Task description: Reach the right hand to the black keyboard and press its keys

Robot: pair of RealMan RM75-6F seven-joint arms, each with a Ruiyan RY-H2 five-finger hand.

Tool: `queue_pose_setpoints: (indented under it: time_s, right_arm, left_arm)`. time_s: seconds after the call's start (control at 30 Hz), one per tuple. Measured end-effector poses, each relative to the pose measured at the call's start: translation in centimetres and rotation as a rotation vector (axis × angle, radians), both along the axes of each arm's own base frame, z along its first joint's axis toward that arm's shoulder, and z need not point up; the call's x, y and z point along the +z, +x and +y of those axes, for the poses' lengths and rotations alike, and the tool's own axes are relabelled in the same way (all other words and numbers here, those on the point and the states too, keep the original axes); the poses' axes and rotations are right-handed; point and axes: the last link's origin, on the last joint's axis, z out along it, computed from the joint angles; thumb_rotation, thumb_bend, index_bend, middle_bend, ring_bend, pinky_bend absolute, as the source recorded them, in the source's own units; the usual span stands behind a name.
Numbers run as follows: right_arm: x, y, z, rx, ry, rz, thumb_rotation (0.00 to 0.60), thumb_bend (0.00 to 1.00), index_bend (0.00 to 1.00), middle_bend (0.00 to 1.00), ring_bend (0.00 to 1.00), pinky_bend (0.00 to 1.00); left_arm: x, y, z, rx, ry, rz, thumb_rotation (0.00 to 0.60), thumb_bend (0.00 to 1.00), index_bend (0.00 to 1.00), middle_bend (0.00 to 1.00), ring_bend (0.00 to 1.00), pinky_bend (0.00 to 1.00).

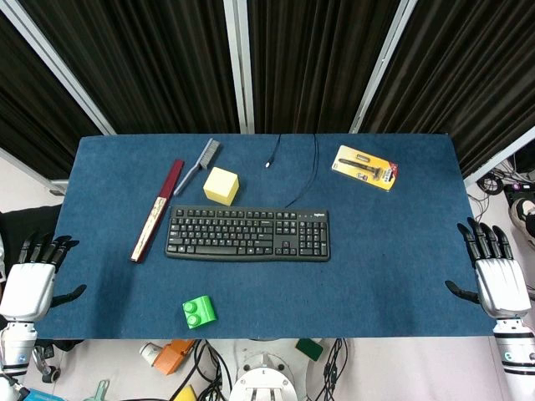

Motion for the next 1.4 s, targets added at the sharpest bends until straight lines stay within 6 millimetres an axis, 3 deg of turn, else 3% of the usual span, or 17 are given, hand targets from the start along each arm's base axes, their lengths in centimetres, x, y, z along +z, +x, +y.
queue_pose_setpoints:
  time_s: [0.27,0.4,0.53,0.6,0.7,0.8,0.93,0.97,1.07,1.17,1.4]
  right_arm:
    - [-0.4,0.4,-0.1,0.021,0.025,-0.002,0.600,0.19,0.00,0.04,0.00,0.00]
    - [-1.5,1.9,-0.8,0.078,0.096,-0.025,0.600,0.19,0.00,0.05,0.00,0.00]
    - [-3.1,4.2,-2.1,0.154,0.204,-0.042,0.600,0.19,0.00,0.12,0.02,0.12]
    - [-4.2,5.7,-3.1,0.192,0.261,-0.032,0.600,0.19,0.00,0.18,0.11,0.21]
    - [-5.9,8.1,-4.8,0.245,0.333,0.011,0.600,0.22,0.01,0.31,0.38,0.46]
    - [-7.8,10.6,-6.6,0.280,0.403,0.047,0.600,0.44,0.11,0.57,0.74,0.78]
    - [-10.4,13.4,-8.6,0.292,0.480,0.068,0.600,0.81,0.25,0.85,0.99,0.99]
    - [-11.0,14.0,-9.0,0.292,0.497,0.070,0.600,0.91,0.26,0.88,1.00,1.00]
    - [-13.2,16.0,-10.1,0.293,0.551,0.080,0.531,1.00,0.29,0.93,1.00,1.00]
    - [-15.3,17.8,-10.9,0.292,0.599,0.091,0.456,1.00,0.30,0.95,1.00,1.00]
    - [-19.4,21.2,-11.9,0.280,0.684,0.136,0.433,1.00,0.30,0.95,1.00,1.00]
  left_arm:
    - [0.2,-0.3,-0.3,0.012,0.007,0.000,0.600,0.08,0.22,0.17,0.10,0.00]
    - [0.3,-0.3,-0.3,0.008,0.011,-0.006,0.600,0.08,0.22,0.17,0.10,0.00]
    - [0.2,-0.3,-0.3,0.002,0.010,-0.007,0.600,0.08,0.22,0.17,0.10,0.00]
    - [0.2,-0.4,-0.3,0.002,0.011,-0.009,0.600,0.08,0.22,0.17,0.10,0.00]
    - [0.3,-0.6,-0.4,0.006,0.014,-0.008,0.600,0.08,0.22,0.17,0.10,0.00]
    - [0.3,-0.9,-0.5,0.014,0.015,-0.008,0.600,0.08,0.22,0.17,0.10,0.00]
    - [0.3,-1.3,-0.5,0.028,0.013,-0.008,0.600,0.08,0.22,0.17,0.09,0.00]
    - [0.3,-1.4,-0.5,0.033,0.012,-0.007,0.600,0.08,0.22,0.17,0.10,0.00]
    - [0.2,-1.7,-0.5,0.042,0.009,-0.006,0.600,0.08,0.22,0.17,0.10,0.00]
    - [0.2,-2.0,-0.4,0.048,0.007,-0.005,0.600,0.08,0.22,0.17,0.10,0.00]
    - [0.2,-2.2,-0.4,0.050,0.004,-0.002,0.600,0.08,0.22,0.17,0.10,0.00]
